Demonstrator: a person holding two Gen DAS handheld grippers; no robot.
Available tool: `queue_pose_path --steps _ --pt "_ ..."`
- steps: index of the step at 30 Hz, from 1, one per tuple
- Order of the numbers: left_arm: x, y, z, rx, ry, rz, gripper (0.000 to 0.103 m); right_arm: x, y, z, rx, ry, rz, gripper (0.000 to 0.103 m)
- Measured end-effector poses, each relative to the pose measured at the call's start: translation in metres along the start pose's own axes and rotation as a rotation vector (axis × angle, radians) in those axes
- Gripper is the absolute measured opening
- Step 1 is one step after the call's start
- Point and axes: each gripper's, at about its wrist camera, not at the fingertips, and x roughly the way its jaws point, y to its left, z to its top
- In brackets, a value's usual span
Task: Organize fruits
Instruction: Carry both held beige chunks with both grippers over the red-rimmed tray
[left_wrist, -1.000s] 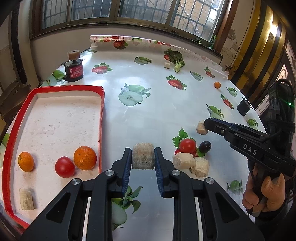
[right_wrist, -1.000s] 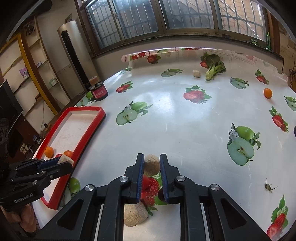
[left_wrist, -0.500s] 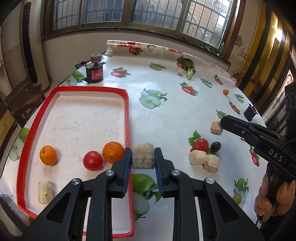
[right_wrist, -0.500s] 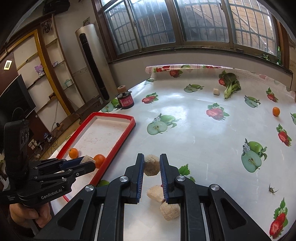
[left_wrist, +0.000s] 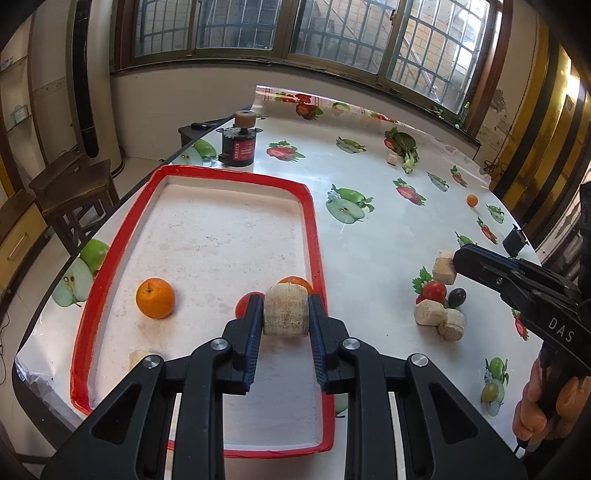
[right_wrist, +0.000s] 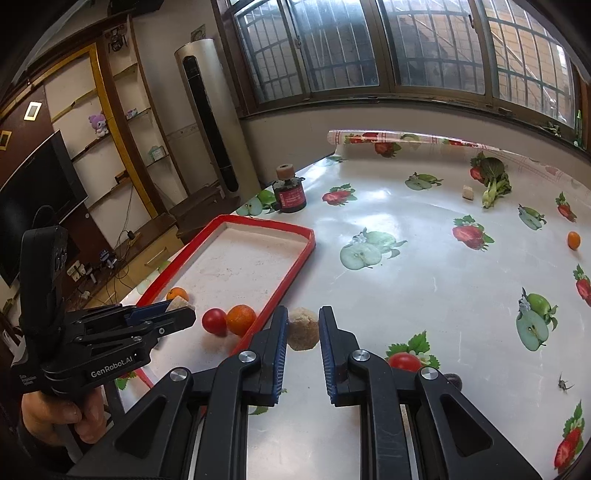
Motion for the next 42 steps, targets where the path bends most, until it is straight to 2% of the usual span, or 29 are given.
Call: queue_pose_path --steps 21,36,42 --pt "-0.004 0.061 -0.007 -0.087 -0.001 0.065 0.022 0.034 0.057 0.009 -0.072 0.047 0.079 0.017" --pt "0.005 0.083 -0.009 -0.126 0.02 0.083 0.022 0.062 0.066 0.011 -0.074 0.086 0.101 0.017" --pt "0.014 0.081 0.003 -0.113 0.021 0.087 0.022 0.084 0.067 0.014 -0.076 0.11 0.102 0.017"
